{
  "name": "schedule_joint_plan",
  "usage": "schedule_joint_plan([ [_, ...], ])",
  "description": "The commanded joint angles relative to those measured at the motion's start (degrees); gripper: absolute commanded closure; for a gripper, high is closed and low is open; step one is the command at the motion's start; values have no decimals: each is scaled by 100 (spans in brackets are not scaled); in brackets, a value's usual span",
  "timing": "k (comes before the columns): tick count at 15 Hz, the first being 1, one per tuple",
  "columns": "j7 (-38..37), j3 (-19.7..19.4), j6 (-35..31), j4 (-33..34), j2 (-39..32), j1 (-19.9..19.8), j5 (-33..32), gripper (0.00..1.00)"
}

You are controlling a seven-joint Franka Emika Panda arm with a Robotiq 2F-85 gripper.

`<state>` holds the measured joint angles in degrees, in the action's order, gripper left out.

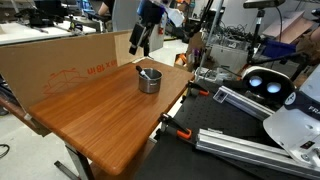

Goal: Pick up the marker and put it in the bowl

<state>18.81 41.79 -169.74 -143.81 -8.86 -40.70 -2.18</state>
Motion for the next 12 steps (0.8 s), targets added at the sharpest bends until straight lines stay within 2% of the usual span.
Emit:
schedule_joint_plan([
  [1,54,303,873,126,735,-145,499,0],
  [2,1,159,369,130,331,-27,260,0],
  [4,-3,185,692,162,624,-27,352,0],
  [12,-3,186,751,115,672,-32,365,0],
])
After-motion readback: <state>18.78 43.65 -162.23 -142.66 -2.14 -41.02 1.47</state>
